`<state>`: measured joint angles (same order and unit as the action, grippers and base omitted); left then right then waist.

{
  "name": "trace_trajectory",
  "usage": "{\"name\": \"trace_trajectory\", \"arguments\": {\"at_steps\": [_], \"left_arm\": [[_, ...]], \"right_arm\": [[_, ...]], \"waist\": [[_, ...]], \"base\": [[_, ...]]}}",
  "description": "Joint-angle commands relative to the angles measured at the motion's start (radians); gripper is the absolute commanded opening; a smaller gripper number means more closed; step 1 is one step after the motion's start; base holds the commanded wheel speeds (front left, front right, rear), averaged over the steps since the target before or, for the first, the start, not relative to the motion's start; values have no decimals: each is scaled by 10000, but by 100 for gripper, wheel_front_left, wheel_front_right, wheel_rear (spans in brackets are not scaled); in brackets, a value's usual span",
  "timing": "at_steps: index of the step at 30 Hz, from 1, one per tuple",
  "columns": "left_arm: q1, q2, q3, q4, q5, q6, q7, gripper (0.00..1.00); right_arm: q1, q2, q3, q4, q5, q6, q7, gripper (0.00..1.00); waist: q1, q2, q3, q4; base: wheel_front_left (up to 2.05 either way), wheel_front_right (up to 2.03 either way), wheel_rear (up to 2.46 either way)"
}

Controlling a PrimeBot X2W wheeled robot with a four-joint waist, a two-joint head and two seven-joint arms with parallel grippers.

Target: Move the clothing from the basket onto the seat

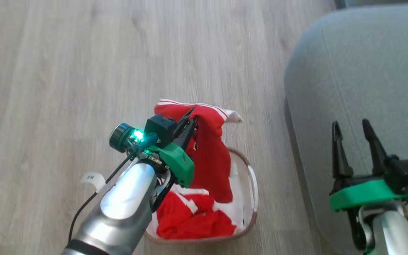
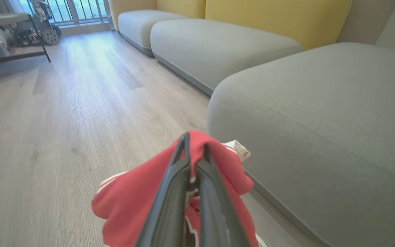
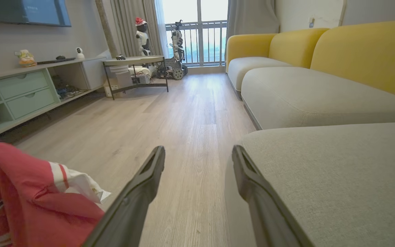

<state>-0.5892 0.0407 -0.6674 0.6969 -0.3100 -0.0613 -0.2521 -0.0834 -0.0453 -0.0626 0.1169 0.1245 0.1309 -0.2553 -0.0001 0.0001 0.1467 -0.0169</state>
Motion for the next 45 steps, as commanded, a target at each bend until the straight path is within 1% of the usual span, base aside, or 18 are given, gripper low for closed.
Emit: {"name": "trace_trajectory", "arguments": {"at_steps": [1, 6, 14, 17, 20, 22, 23, 25, 26, 28, 31, 35, 38, 39, 40, 41, 45], "left_arm": [[-535, 95, 218, -402, -161, 86, -97, 0], [-1128, 95, -113, -538, -610, 167, -97, 0], [-2310, 95, -788, -562, -1238, 336, -16, 0], [-2701, 95, -1057, -584, -1487, 421, 6, 0], [-3018, 95, -1380, -630, -1749, 519, 23, 0], [-3193, 95, -1595, -647, -1956, 604, 70, 0], [-3364, 95, -1823, -645, -2131, 691, 111, 0], [-3514, 95, -2052, -661, -2304, 762, 129, 0], [-3514, 95, -2052, -661, -2304, 762, 129, 0], [-3659, 95, -2272, -708, -2470, 843, 119, 0], [-3793, 95, -2605, -795, -2762, 946, 107, 0], [-3912, 95, -3022, -953, -3084, 1069, 74, 0], [-3930, 95, -3274, -1092, -3312, 1154, 39, 0], [-3925, 95, -3335, -1130, -3389, 1183, 27, 0], [-3918, 95, -3390, -1155, -3454, 1214, 14, 0], [-3910, 95, -3432, -1166, -3509, 1246, 2, 0], [-3815, 95, -3476, -1055, -3695, 1377, -45, 0]], "right_arm": [[-44, -49, 288, -279, 74, -2, -65, 100], [204, -49, 524, -227, 73, -2, -65, 100], [252, -49, 1015, -92, 50, -2, -65, 100], [151, -49, 1397, 16, 98, -2, -65, 100], [-82, -49, 1988, 210, 105, -2, -65, 100], [-332, -49, 2460, 399, 48, -2, -65, 100], [-629, -49, 2945, 676, 17, -2, -65, 100], [-946, -49, 3402, 1018, 19, -2, -65, 100], [-946, -49, 3402, 1018, 19, -2, -65, 100], [-1268, -49, 3708, 1406, 26, -2, -65, 100], [-1690, -49, 3835, 2006, 29, -2, -65, 100], [-2085, -49, 3682, 2688, -136, -2, -65, 100], [-2262, -49, 3691, 3072, 8, -2, -65, 100], [-2334, -49, 3741, 3171, 83, -2, -65, 72], [-2403, -49, 3805, 3273, 132, -2, -65, 11], [-2478, -49, 3843, 3344, 163, -2, -65, 0], [-2695, -49, 3811, 3363, 213, -2, -65, 0]], "waist": [[1, -1, -1001, 310], [1, -1, -1468, 359], [1, -1, -1778, 447], [1, -1, -1858, 468], [1, -1, -1925, 518], [1, -1, -1955, 564], [1, -1, -1994, 619], [1, -1, -2033, 679], [1, -1, -2033, 679], [1, -1, -2061, 756], [1, -1, -2104, 892], [1, -1, -2146, 1092], [1, -1, -2170, 1243], [1, -1, -2171, 1278], [1, -1, -2167, 1305], [1, -1, -2158, 1326], [1, -1, -2096, 1339]], "base": [[0, 0, 0], [0, 0, 0], [0, 0, 0], [0, 0, 0], [0, 0, 0], [0, 0, 0], [0, 0, 0], [0, 0, 0], [0, 0, 0], [0, 0, 0], [0, 0, 0], [0, 0, 0], [0, 0, 0], [0, 0, 0], [0, 0, 0], [0, 0, 0], [0, 0, 0]]}}
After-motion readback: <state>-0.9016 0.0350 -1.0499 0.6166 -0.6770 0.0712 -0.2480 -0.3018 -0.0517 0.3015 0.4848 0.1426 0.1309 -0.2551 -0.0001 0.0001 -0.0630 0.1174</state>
